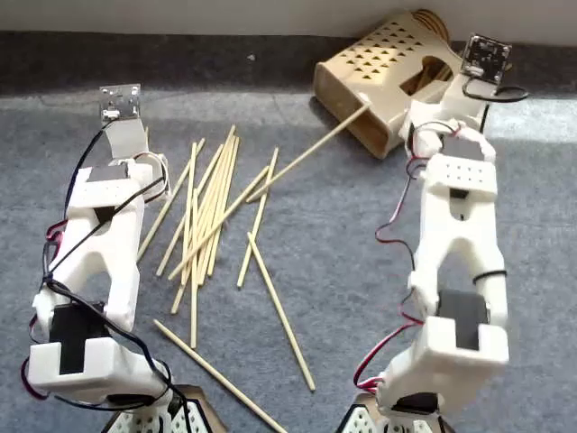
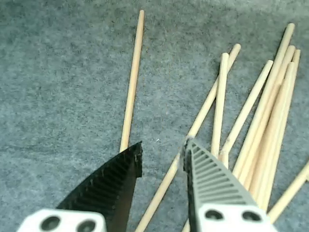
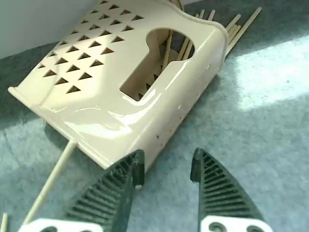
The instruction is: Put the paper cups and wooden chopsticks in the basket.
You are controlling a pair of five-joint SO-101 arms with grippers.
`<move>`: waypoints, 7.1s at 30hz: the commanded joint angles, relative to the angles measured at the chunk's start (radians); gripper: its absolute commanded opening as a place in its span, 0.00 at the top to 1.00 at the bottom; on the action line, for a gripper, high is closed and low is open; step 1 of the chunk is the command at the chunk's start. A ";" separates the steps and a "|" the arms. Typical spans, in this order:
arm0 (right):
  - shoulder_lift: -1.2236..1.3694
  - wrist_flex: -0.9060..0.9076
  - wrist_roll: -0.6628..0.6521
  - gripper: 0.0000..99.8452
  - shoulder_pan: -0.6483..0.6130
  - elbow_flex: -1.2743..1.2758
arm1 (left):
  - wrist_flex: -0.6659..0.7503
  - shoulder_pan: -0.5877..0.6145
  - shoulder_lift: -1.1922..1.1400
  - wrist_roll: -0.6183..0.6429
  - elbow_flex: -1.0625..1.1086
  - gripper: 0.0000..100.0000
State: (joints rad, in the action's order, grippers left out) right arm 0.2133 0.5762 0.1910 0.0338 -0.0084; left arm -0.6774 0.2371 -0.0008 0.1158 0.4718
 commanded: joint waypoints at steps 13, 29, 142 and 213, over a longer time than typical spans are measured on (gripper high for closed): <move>0.769 0.038 -0.046 0.83 -0.151 -0.909 | 0.092 -0.002 0.035 0.011 0.027 0.83; 0.892 0.828 0.009 0.83 -0.194 -1.429 | 0.098 0.002 0.031 0.011 0.027 0.83; -1.520 0.186 -0.422 0.86 -0.108 1.581 | -0.847 -0.257 -0.854 -0.330 -1.086 0.76; -1.520 0.185 -0.417 0.86 -0.111 1.583 | -0.528 -0.647 -0.360 0.011 -1.701 0.90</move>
State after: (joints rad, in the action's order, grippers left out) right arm -1.2950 0.7787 -0.2186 -0.0844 1.5766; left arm -1.2252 -0.4043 -0.4028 0.1189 -1.2635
